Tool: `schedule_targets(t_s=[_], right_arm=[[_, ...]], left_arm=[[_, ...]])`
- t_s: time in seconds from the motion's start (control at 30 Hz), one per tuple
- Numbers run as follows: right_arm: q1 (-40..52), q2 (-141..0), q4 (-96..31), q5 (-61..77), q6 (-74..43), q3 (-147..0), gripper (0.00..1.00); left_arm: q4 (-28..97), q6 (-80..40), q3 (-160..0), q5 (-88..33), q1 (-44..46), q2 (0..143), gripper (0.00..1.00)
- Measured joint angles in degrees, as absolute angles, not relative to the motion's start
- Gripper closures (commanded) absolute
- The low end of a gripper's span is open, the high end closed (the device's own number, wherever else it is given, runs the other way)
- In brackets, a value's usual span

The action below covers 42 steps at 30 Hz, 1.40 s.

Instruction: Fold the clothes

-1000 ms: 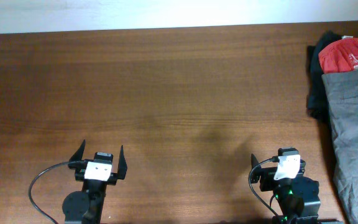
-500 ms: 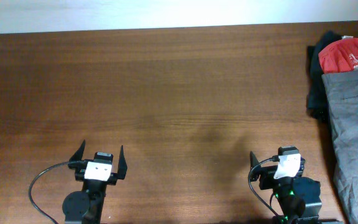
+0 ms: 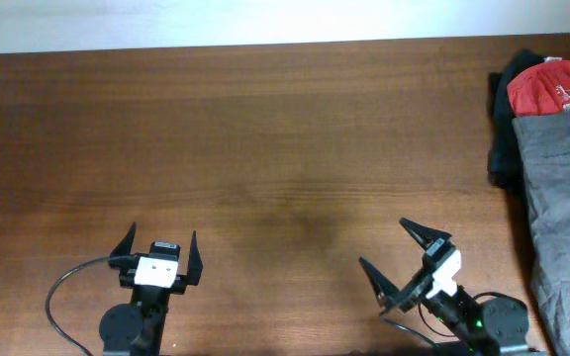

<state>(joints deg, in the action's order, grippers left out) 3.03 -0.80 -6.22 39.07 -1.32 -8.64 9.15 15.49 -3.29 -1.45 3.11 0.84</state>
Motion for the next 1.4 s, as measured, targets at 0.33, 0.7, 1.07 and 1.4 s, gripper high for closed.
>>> schedule_targets(t_s=[0.33,0.7,1.07,1.4], right_arm=[[3.0,-3.4,6.1,38.0,-4.3,-12.3,0.01],[2.9,-49.9,-25.9,15.6,8.0,-55.9,0.01],[-3.7,-83.0,-44.6,-12.3,10.4,-83.8,0.01],[-16.3,-99.0,-38.8,-19.3,10.6,-84.2,0.01]], left_arm=[[9.2,15.5,-3.3,-1.5,3.1,0.8,0.01],[9.2,15.5,-3.0,-1.5,3.1,0.7,0.01],[9.1,15.5,-2.9,-1.5,3.1,0.7,0.01],[9.1,15.5,-2.9,-1.5,3.1,0.7,0.01]])
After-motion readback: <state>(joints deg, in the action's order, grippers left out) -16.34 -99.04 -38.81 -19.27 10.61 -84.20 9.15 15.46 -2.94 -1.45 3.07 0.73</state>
